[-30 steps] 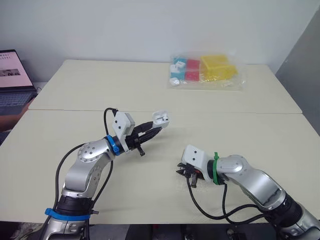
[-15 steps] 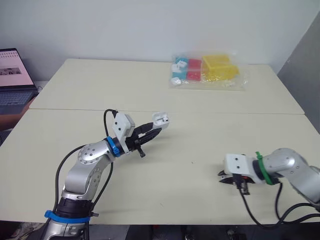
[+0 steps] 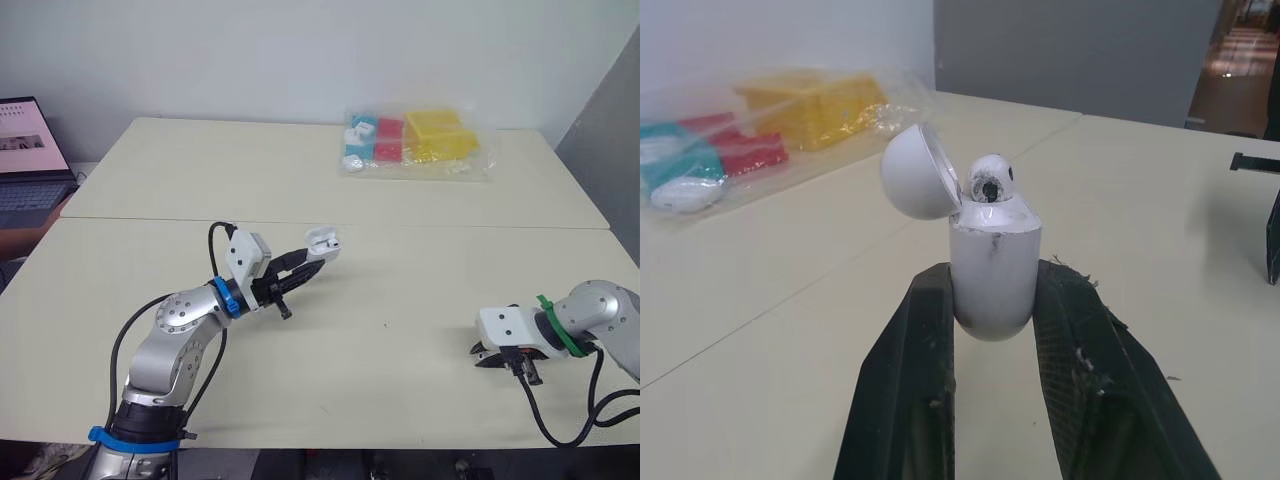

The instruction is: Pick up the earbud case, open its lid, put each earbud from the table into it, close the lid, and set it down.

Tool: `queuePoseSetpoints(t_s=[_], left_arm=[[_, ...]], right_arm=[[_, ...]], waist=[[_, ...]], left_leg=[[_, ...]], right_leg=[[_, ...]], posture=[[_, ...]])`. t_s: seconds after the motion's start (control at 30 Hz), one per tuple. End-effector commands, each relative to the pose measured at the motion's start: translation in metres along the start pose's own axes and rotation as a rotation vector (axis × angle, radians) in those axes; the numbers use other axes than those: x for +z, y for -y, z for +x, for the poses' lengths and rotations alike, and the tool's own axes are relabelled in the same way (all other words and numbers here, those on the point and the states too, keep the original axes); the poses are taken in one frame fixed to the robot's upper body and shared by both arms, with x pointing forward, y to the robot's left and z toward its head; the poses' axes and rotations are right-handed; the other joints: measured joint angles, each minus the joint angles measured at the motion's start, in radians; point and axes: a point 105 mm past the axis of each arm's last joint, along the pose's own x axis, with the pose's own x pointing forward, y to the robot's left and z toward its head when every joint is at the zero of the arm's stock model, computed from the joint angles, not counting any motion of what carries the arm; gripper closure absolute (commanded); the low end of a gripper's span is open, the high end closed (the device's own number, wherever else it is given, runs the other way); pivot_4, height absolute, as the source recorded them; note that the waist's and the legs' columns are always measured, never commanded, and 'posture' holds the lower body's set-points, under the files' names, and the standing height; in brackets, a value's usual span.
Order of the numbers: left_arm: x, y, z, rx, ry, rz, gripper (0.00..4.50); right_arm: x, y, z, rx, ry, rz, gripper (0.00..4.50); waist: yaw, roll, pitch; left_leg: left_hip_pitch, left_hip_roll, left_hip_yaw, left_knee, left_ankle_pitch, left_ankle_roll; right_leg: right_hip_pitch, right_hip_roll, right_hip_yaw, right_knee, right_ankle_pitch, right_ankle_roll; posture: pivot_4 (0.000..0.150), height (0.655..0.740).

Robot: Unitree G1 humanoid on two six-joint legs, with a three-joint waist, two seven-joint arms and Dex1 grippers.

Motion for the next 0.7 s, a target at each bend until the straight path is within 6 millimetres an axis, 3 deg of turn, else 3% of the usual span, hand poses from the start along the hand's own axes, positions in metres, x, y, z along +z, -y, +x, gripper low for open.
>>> queuePoseSetpoints(t_s=[0.03,0.23,0.5,0.6,0.7], left_arm=[[0.009,0.004,0.0,-0.007,0.023,0.03,3.77],[0.008,0.005,0.0,-0.01,0.018,0.025,3.77],[0.004,0.007,-0.002,-0.004,0.013,0.014,3.77],[0.002,0.008,-0.001,0.001,0.014,0.01,3.77],[0.0,0.009,0.001,0.003,0.017,0.005,3.77]], right_arm=[[-0.013,-0.001,-0.003,0.003,-0.043,0.035,3.05],[-0.004,0.007,-0.004,-0.056,0.001,0.012,1.12],[0.025,0.0,-0.029,-0.118,0.078,0.104,1.08],[0.018,0.003,-0.032,-0.211,-0.072,0.144,1.08],[0.024,-0.003,-0.026,-0.187,-0.102,0.167,1.08]], waist=[[-0.001,0.0,0.0],[-0.003,0.0,0.0],[-0.003,0.0,0.0],[-0.003,0.0,0.0],[-0.003,0.0,0.0]], left_leg=[[0.0,0.0,0.0,0.0,0.0,0.0],[0.003,0.0,0.001,0.001,0.0,0.0],[0.003,0.001,0.001,0.0,0.0,0.0],[0.002,0.001,0.001,0.0,0.0,0.0],[0.003,0.001,0.001,0.0,0.0,0.0]], right_leg=[[0.0,0.0,0.0,0.0,0.0,0.0],[0.001,0.0,0.001,0.002,0.001,0.001],[0.0,0.001,0.001,0.004,0.0,-0.001],[0.0,0.001,0.001,0.004,0.0,-0.001],[0.0,-0.001,0.001,0.004,0.0,-0.001]], posture=[[0.15,0.74],[0.15,0.74],[0.15,0.74],[0.15,0.74],[0.15,0.74]])
